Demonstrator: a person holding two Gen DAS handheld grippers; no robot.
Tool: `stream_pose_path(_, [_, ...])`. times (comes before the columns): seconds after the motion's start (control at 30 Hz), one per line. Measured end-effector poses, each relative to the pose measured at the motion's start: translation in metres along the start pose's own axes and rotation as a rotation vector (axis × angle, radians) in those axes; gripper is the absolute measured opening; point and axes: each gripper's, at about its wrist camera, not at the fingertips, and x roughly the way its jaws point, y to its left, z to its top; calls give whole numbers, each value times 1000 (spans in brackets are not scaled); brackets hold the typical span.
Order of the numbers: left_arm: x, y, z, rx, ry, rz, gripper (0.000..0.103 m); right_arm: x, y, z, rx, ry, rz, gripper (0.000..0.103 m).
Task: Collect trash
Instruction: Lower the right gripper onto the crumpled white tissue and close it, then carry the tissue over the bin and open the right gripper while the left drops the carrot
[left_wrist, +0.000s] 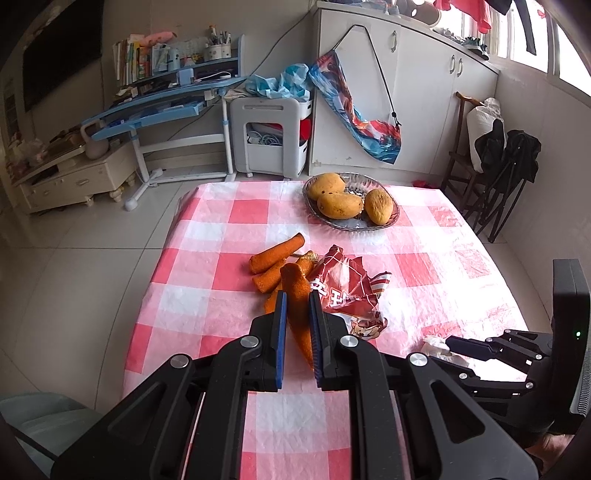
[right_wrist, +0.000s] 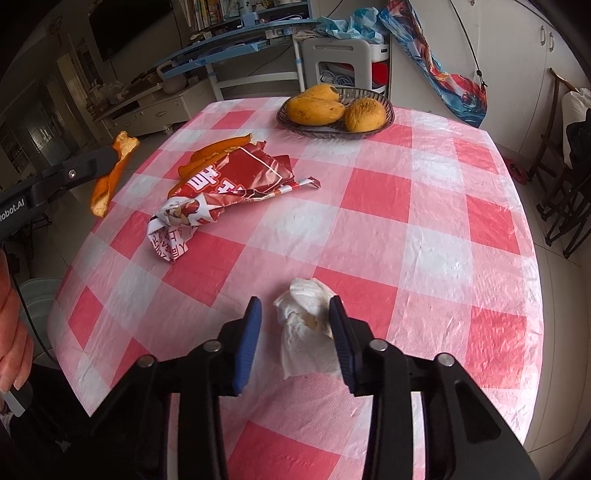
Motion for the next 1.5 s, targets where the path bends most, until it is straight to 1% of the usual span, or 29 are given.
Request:
stream_pose_path(0.03, [0, 0, 0, -2, -1, 1, 12, -1, 0, -1, 2, -4, 7, 27])
stream_pose_path(0.17, [-1, 0, 1, -5, -5, 1, 12, -9, -2, 0, 12, -26, 25, 23])
stream_pose_path(0.23, [-1, 0, 1, -5, -5, 2, 12, -12, -4, 1, 26, -38, 42, 20])
stream_pose_path(0.3, [-1, 0, 1, -4, -5, 3, 12, -13, -5, 2, 33, -42, 52, 19])
stream_pose_path(0.37, [-1, 0, 1, -5, -5, 4, 12, -10, -4, 2, 30, -25, 63, 19])
stream_pose_path(0.4, [-1, 0, 1, -6, -4, 5, 12, -7, -4, 1, 28, -15, 62, 23])
stream_pose_path(0.43, [-1, 0, 1, -6, -3, 5, 12, -5, -3, 1, 25, -11, 50, 45])
stream_pose_path(0.5, [-1, 0, 1, -5, -4, 6, 12, 0, 0, 0, 8, 0, 36, 61])
stream_pose_path(0.57, [-1, 0, 1, -5, -4, 5, 12, 5, 3, -1, -13, 23, 20, 60])
stream_pose_path(0.6, [-1, 0, 1, -7, -4, 5, 12, 6, 4, -2, -20, 29, 19, 58])
stream_pose_path(0.63, [-1, 0, 1, -8, -3, 4, 12, 6, 5, -2, -26, 32, 19, 49])
stream_pose_path(0.67, [-1, 0, 1, -9, -3, 4, 12, 6, 6, -2, -29, 36, 19, 44])
stream_pose_path(0.7, [-1, 0, 1, -9, -3, 4, 12, 6, 5, -2, -28, 36, 18, 33])
stream_pose_path(0.73, [-2, 0, 1, -8, -4, 4, 12, 5, 5, -2, -24, 34, 21, 27])
stream_pose_path(0.8, [-1, 0, 1, -7, -5, 4, 12, 0, 3, -2, -17, 17, 23, 24])
stream_pose_path(1.0, [-1, 0, 0, -12, -14, 1, 12, -15, 1, 2, 4, -46, 41, 23])
stream_pose_path(1.13, [-2, -1, 0, -14, -16, -4, 12, -23, 2, 4, 15, -71, 57, 23])
stream_pose_path(1.37, [-19, -10, 2, -4, -38, -23, 12, -34, 14, 9, -7, -100, 72, 23])
stream_pose_path(1.5, [-33, -14, 2, 9, -71, -30, 12, -49, 23, 8, -24, -124, 79, 23])
